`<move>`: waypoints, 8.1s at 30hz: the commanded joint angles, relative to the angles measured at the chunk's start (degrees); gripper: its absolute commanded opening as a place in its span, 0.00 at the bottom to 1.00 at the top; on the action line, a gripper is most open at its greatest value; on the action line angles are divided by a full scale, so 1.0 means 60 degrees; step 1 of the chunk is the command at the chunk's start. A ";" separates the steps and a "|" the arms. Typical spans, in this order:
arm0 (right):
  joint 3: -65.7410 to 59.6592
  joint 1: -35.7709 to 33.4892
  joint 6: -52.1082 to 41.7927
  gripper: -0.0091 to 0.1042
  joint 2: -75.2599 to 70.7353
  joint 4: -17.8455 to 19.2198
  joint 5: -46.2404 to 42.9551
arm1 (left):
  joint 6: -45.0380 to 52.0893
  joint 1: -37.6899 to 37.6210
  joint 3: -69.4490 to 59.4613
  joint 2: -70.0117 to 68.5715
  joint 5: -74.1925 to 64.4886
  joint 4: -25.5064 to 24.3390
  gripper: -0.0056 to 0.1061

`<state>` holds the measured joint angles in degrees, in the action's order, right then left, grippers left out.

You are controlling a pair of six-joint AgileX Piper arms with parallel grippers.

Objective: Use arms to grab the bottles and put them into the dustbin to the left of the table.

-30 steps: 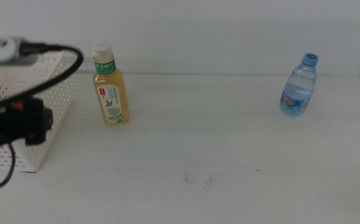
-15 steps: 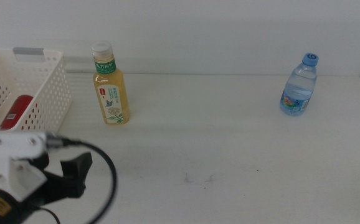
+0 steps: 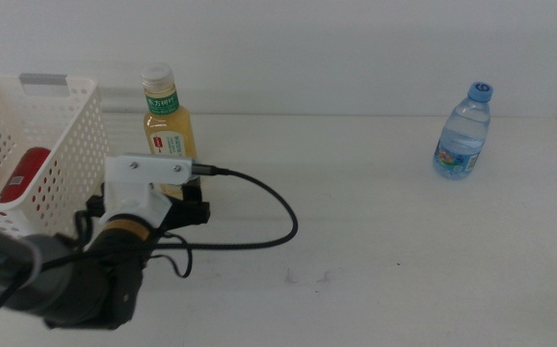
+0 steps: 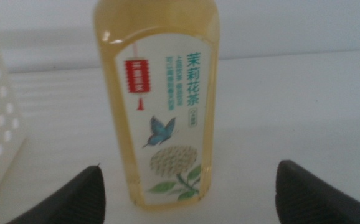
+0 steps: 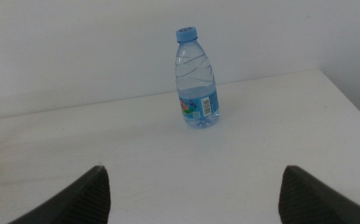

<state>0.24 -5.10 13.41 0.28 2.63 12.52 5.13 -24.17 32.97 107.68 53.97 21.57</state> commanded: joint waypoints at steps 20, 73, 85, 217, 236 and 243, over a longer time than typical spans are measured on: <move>-0.0037 0.0080 -0.0059 0.88 -0.0046 0.0038 -0.0080 | 0.0839 0.0401 0.2213 0.1653 -0.0039 0.0464 0.89; -0.0037 0.0080 -0.0059 0.88 -0.0046 0.0038 -0.0080 | 0.1977 0.5785 0.9586 -0.1406 -2.0655 -0.3472 0.03; -0.0037 0.0080 -0.0059 0.88 -0.0046 0.0038 -0.0080 | 0.2424 0.5948 0.9586 -0.0574 -1.9738 -0.3443 0.05; 1.2861 -0.3032 -0.1450 0.07 2.1006 0.2038 -0.7931 | 0.4133 0.1504 0.9604 -0.7151 -1.9055 0.0981 0.89; 1.3695 -0.4553 -0.1218 0.07 2.1996 0.2037 -0.7504 | 0.4133 0.1504 0.9604 -0.7151 -1.8703 0.0981 0.89; 1.3695 -0.4605 -0.0154 0.33 2.1996 0.3153 -0.6936 | 0.4133 0.1504 0.9604 -0.7151 -1.8703 0.0871 0.89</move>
<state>81.86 -32.17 10.23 133.19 19.22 -28.92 30.01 -14.82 90.52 64.87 -58.81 26.92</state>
